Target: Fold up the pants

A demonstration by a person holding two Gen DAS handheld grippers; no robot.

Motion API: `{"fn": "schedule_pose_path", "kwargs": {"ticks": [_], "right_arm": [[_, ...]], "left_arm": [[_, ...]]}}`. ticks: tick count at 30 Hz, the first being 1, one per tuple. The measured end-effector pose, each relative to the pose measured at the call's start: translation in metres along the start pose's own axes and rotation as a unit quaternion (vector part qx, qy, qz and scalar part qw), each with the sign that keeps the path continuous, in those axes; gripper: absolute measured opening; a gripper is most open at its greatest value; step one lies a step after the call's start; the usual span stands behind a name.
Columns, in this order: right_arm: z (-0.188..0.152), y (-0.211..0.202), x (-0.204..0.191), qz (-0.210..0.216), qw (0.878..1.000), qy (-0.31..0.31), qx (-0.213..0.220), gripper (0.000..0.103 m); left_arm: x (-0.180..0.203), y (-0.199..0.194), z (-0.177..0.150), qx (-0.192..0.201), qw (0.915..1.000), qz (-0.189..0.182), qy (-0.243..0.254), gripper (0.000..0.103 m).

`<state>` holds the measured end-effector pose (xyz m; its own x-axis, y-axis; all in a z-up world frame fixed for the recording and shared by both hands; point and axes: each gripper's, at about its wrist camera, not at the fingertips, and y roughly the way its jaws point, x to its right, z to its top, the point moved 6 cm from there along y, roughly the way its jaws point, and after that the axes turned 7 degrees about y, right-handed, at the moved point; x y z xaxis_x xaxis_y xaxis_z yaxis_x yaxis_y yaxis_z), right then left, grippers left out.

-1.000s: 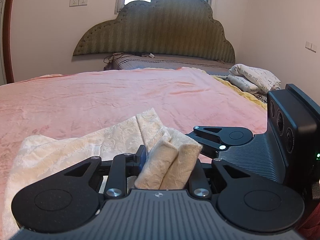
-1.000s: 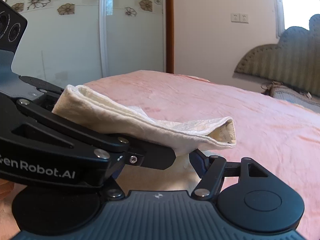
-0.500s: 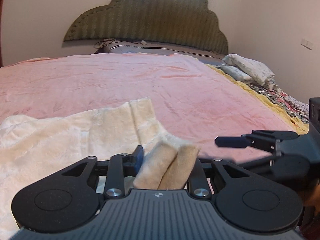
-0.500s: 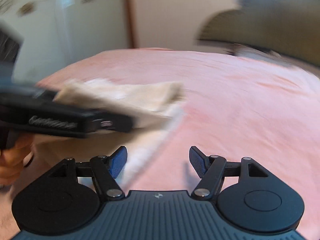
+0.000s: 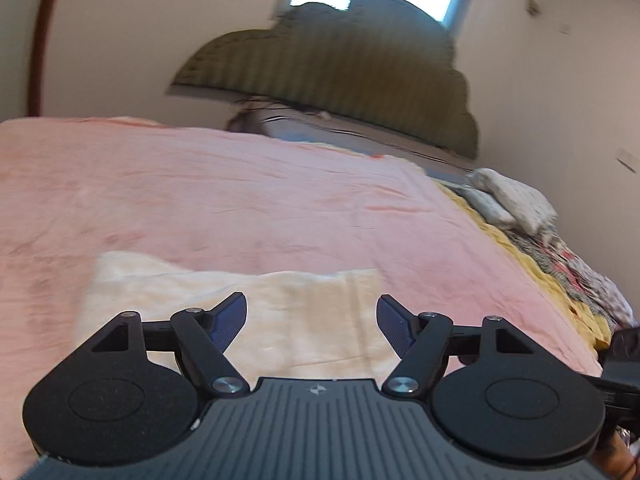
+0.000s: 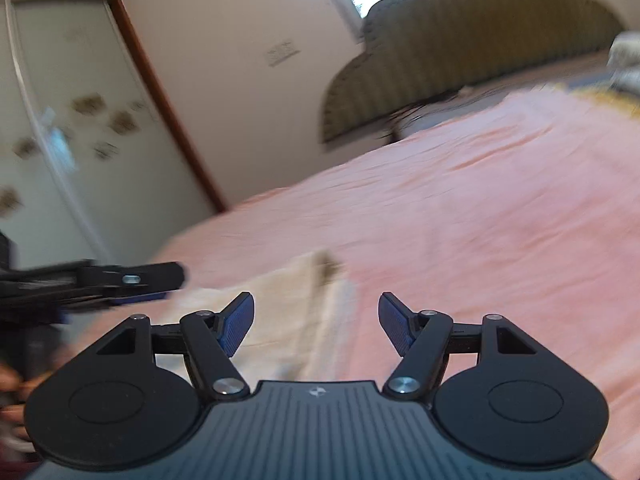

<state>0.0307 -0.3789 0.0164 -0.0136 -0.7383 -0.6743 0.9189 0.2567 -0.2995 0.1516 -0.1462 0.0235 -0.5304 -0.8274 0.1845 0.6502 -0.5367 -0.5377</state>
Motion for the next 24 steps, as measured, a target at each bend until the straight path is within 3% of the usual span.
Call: {"fn": "schedule_pose_path", "kwargs": {"ticks": [2,5,12,15,21,22,23,24], "right_arm": [[-0.009,-0.001,-0.008,0.061,0.997,0.050,-0.026,0.068],[-0.022,0.001,-0.009,0.085,0.991,0.082,-0.055,0.068],[-0.050,0.003,-0.015,0.090,0.985,0.099,-0.108,0.070],[-0.059,0.013,-0.011,0.062,0.986,0.101,-0.117,0.070],[-0.053,0.034,-0.010,0.036,0.991,0.092,-0.093,0.068],[-0.052,0.039,-0.011,0.028,0.992,0.081,-0.092,0.056],[-0.051,0.044,-0.011,0.015,0.993,0.067,-0.094,0.035],[-0.052,0.050,-0.010,-0.005,0.994,0.051,-0.097,0.026]], "left_arm": [[-0.018,-0.011,-0.005,-0.003,0.9998,0.008,-0.017,0.074],[-0.037,-0.022,-0.015,-0.011,0.9990,0.016,-0.041,0.074],[-0.042,-0.034,-0.038,-0.031,0.9993,-0.002,-0.023,0.074],[-0.033,-0.032,-0.044,-0.042,0.9989,-0.016,-0.014,0.074],[0.001,-0.032,-0.058,-0.038,0.9955,-0.015,0.085,0.074],[0.008,-0.031,-0.061,-0.039,0.9933,-0.015,0.108,0.074],[0.015,-0.030,-0.065,-0.040,0.9905,-0.017,0.131,0.074],[0.021,-0.029,-0.069,-0.041,0.9873,-0.019,0.152,0.074]]}}
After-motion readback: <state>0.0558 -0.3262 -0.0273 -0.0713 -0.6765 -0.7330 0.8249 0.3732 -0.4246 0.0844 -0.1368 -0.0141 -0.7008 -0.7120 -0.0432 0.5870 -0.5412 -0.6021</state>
